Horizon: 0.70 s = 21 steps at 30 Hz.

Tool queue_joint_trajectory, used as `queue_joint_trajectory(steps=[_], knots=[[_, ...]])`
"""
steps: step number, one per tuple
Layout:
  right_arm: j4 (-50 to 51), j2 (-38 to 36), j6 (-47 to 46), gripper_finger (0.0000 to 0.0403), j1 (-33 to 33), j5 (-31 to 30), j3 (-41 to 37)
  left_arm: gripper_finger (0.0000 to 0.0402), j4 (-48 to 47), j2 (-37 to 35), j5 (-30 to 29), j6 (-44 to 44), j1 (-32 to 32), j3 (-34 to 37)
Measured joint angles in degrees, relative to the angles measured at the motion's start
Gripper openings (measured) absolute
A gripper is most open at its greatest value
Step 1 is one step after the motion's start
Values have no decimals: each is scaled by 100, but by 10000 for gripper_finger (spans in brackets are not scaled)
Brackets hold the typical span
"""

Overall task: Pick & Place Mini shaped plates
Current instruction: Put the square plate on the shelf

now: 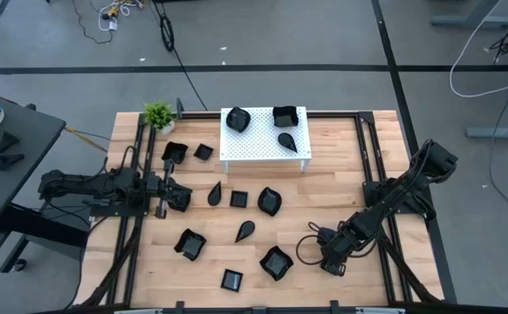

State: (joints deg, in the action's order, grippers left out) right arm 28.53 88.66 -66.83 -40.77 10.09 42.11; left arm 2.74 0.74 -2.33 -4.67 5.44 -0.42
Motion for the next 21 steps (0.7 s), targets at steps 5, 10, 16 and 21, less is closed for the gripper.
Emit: queue_joint_trajectory(steps=[5, 10, 16, 21], knots=[[-2, -12, 40, 14, 11, 6, 55, 3, 0, 0, 0, 0, -1, 0], [-2, -99, 165, 8, 133, -1, 227, 3, 0, -1, 0, 0, 0, 0], [16, -134, 309, 6, 389, -10, 397, 3, 0, -1, 0, 0, -1, 1], [32, -135, 479, 6, 602, -5, 596, 3, 0, -1, 0, 0, -1, -1]])
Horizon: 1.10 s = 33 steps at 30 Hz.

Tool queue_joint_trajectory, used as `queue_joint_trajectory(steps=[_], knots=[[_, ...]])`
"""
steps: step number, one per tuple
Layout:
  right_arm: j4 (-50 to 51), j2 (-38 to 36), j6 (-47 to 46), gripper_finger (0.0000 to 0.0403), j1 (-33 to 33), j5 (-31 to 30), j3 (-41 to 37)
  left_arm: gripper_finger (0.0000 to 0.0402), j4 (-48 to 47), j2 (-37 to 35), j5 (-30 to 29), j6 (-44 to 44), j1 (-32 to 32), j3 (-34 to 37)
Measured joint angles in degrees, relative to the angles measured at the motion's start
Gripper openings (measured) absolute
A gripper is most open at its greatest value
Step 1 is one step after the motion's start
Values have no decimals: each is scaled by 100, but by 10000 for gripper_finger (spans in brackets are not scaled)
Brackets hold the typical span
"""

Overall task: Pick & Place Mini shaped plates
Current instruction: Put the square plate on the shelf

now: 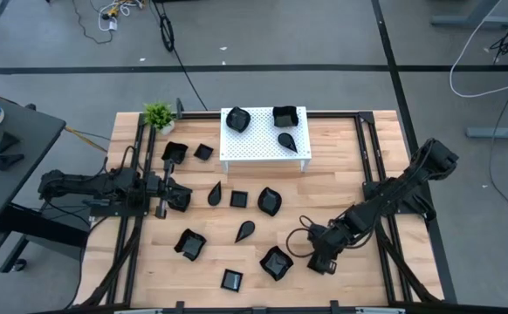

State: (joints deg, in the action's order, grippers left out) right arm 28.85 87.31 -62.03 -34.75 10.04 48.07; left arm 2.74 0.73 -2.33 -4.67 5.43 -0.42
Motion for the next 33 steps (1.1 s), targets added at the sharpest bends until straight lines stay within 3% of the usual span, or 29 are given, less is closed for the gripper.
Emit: queue_joint_trajectory(steps=[16, 33], knots=[[-21, -7, 16, 6, 1383, -13, 1256, 3, 0, 0, 0, 0, 0, 1], [-109, -7, -367, 6, 3030, 1, 1950, 3, 0, 1, 0, 0, 1, 0]])
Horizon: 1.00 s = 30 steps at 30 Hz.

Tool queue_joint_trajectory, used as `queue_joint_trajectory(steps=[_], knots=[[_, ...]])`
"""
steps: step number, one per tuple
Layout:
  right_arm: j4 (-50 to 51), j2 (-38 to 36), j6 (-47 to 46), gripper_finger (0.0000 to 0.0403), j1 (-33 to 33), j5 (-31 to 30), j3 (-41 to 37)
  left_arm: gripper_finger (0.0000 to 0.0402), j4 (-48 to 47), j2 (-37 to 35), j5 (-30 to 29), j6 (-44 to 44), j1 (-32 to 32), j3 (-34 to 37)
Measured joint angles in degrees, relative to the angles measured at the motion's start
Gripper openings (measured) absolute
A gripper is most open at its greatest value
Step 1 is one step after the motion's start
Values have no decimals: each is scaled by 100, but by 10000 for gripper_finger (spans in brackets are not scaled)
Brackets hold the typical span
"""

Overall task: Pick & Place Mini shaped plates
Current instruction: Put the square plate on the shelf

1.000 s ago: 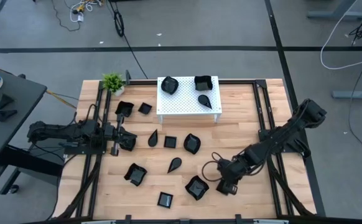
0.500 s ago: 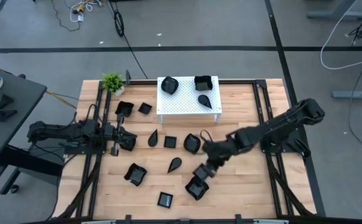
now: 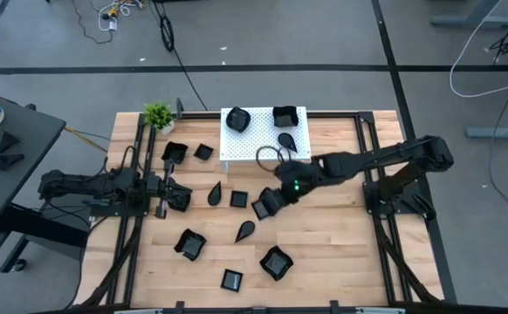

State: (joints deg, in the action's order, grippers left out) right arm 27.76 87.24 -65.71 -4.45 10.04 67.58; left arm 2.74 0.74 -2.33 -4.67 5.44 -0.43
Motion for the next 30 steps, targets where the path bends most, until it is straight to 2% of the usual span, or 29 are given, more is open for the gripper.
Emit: queue_joint_trajectory(steps=[13, 21, 30], knots=[[-420, -1, 129, 6, 1360, 660, 26, 3, 0, 1, 0, 0, -1, 0], [-20, 95, -140, 6, 1810, 742, 699, 3, 0, -1, 0, 0, -1, 1], [-23, 601, -571, 6, 2259, 651, 1226, 3, 3, 0, 0, 0, 0, 1]])
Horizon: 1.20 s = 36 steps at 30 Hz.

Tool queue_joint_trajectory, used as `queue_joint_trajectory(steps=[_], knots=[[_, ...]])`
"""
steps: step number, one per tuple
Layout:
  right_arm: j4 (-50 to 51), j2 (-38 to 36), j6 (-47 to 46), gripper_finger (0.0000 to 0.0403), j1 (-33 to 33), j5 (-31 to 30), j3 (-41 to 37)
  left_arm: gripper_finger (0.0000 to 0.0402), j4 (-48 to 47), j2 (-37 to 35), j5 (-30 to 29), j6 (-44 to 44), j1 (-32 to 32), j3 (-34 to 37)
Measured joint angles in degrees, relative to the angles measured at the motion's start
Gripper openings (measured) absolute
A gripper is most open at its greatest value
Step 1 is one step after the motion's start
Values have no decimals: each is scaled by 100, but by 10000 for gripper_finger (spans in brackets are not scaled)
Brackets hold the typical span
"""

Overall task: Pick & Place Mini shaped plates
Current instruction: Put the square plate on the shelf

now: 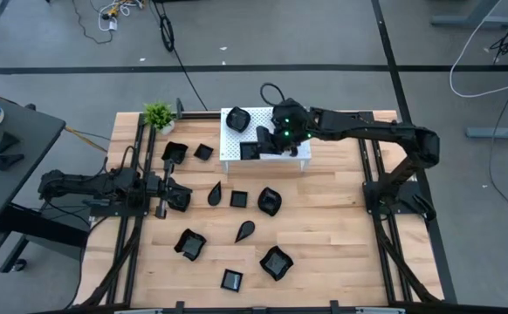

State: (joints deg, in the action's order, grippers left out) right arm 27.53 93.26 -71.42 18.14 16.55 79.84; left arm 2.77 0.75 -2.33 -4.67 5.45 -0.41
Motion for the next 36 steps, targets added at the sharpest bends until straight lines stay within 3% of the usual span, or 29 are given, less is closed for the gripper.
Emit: queue_joint_trajectory(steps=[7, 17, 25, 36], knots=[[-49, 406, -213, 6, 135, -11, 196, 3, -1, -1, 0, 0, -1, 0], [66, 428, -597, 6, 195, -258, 212, 3, -3, -1, 0, 0, -1, 0], [895, 481, -332, 5, 383, -520, 753, 3, -3, -1, 0, 0, -1, 0], [580, 876, -461, 5, 337, -148, 762, 3, -3, -1, 0, 0, -1, 1]])
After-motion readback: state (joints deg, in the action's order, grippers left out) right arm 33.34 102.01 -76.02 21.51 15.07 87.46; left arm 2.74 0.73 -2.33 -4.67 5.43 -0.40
